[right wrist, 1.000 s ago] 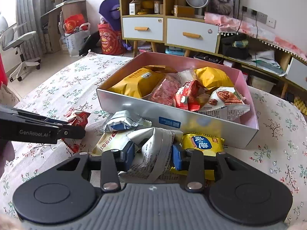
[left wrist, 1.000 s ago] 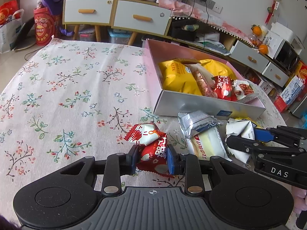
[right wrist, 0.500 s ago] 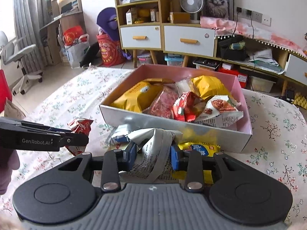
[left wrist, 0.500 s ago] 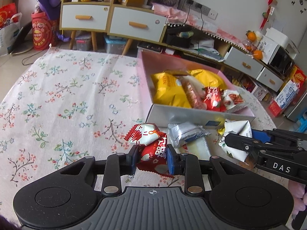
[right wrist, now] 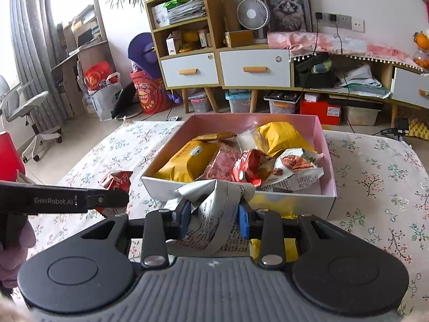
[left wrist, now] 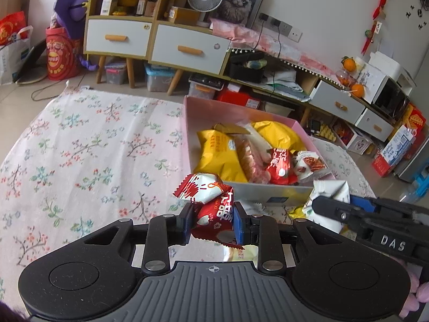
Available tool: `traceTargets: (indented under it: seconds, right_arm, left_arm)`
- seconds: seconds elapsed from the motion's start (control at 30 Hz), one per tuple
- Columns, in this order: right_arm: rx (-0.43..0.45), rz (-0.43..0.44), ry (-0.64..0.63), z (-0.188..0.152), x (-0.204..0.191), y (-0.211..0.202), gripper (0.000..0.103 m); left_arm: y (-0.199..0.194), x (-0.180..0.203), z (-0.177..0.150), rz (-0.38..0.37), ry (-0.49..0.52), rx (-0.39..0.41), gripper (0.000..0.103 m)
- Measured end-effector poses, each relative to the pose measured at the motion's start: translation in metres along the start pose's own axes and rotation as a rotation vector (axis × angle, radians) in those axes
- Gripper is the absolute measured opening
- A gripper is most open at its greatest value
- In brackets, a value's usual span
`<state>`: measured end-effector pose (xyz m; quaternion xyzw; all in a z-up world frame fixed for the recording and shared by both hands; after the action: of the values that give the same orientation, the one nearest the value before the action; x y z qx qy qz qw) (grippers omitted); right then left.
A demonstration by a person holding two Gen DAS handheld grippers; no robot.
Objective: Organize snacks
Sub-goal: 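Carry both packs over the pink box, lower them in and open grippers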
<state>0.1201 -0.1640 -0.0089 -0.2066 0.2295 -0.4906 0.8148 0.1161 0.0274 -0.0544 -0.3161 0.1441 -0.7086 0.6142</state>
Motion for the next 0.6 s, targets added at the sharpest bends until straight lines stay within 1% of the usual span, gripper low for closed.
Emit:
traceTargets:
  seconds: [0.27, 0.47, 0.6]
  right_arm:
    - [0.036, -0.023, 0.011, 0.022, 0.014, 0.013, 0.033]
    - [0.043, -0.032, 0.027, 0.038, 0.024, 0.029, 0.033]
    - [0.047, -0.038, 0.01, 0.048, 0.026, 0.042, 0.033]
  left_arm:
    - [0.018, 0.01, 0.021, 0.0, 0.043, 0.019, 0.027]
    - [0.041, 0.014, 0.043, 0.017, 0.091, 0.041, 0.027]
    - [0.058, 0.016, 0.059, 0.029, 0.118, 0.05, 0.027]
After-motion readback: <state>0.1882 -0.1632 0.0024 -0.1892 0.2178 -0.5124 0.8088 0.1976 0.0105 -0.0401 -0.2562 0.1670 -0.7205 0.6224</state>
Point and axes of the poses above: each gripper's, at about its wrist camera, not at the fingertips, and y roughly the way its jaws point, x to its right, z to its top, the point moved 7 cm from there along y, roughly the way its jaws point, and after that the axes turned 5 degrees about x, right-handed, at the moved point
